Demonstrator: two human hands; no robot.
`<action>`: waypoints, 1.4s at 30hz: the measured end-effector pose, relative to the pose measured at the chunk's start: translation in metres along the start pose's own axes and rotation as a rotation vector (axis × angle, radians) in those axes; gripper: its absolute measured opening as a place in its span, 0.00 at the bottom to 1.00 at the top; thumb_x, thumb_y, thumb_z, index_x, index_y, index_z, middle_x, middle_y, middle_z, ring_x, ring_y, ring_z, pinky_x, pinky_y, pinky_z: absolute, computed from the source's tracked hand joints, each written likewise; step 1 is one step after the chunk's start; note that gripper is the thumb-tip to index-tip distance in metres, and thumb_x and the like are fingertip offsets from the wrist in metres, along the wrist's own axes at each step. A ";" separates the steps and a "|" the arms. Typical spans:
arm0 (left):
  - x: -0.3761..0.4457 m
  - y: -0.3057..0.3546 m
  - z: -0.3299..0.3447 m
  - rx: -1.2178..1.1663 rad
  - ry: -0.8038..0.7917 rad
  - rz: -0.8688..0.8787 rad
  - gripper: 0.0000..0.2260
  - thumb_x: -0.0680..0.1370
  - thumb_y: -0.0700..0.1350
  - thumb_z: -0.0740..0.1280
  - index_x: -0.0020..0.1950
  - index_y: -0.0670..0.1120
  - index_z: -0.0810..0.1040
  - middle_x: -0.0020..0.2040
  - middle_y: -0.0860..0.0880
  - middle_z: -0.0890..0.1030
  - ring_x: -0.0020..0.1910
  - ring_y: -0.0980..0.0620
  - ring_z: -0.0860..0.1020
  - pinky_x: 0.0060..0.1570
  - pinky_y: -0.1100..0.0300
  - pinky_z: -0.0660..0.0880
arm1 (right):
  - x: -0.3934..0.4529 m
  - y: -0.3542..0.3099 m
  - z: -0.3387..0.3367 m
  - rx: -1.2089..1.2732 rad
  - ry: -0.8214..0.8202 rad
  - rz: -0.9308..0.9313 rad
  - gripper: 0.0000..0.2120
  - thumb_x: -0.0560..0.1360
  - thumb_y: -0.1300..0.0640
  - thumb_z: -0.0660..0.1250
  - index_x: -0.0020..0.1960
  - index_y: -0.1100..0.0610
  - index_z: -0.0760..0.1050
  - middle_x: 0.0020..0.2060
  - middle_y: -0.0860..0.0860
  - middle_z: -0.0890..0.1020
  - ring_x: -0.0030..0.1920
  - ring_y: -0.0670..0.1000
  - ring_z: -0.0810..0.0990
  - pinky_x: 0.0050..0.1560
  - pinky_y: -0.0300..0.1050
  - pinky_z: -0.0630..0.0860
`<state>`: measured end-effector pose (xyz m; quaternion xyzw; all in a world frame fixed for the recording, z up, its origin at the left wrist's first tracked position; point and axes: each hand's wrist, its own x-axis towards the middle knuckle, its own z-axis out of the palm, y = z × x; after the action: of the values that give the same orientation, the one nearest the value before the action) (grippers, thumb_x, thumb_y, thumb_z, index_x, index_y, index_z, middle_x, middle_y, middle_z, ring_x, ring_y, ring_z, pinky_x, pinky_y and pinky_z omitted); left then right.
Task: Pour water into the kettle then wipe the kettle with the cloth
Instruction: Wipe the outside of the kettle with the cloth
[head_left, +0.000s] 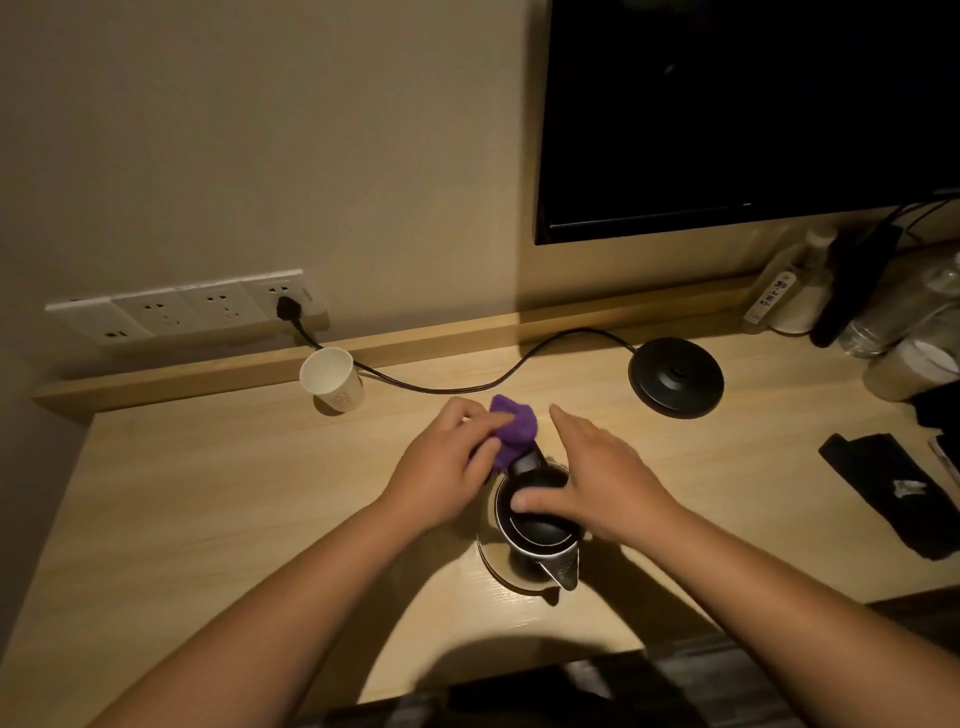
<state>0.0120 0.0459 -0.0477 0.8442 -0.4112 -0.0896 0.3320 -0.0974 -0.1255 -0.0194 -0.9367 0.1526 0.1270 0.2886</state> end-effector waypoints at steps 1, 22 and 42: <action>-0.002 -0.001 0.001 0.083 -0.050 0.111 0.15 0.79 0.50 0.60 0.66 0.54 0.74 0.58 0.50 0.73 0.54 0.51 0.74 0.50 0.57 0.74 | -0.012 0.002 0.008 0.017 0.017 -0.007 0.51 0.64 0.25 0.66 0.78 0.49 0.54 0.74 0.48 0.67 0.72 0.54 0.67 0.70 0.55 0.65; 0.014 -0.012 0.005 -0.010 0.056 -0.284 0.16 0.82 0.46 0.59 0.70 0.52 0.71 0.59 0.51 0.72 0.53 0.56 0.72 0.51 0.64 0.66 | -0.012 -0.007 0.031 -0.162 0.070 0.204 0.41 0.66 0.19 0.49 0.61 0.50 0.69 0.54 0.50 0.78 0.55 0.52 0.78 0.66 0.60 0.66; -0.025 -0.036 -0.005 -0.117 0.134 -0.522 0.16 0.82 0.48 0.58 0.70 0.51 0.71 0.63 0.50 0.73 0.56 0.55 0.72 0.56 0.62 0.65 | 0.070 0.043 -0.002 -0.155 0.065 -0.291 0.15 0.81 0.48 0.49 0.41 0.50 0.70 0.40 0.50 0.74 0.44 0.51 0.70 0.46 0.49 0.69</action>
<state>0.0213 0.0833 -0.0698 0.9050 -0.1508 -0.1399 0.3725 -0.0477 -0.1756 -0.0620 -0.9719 0.0141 0.0650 0.2260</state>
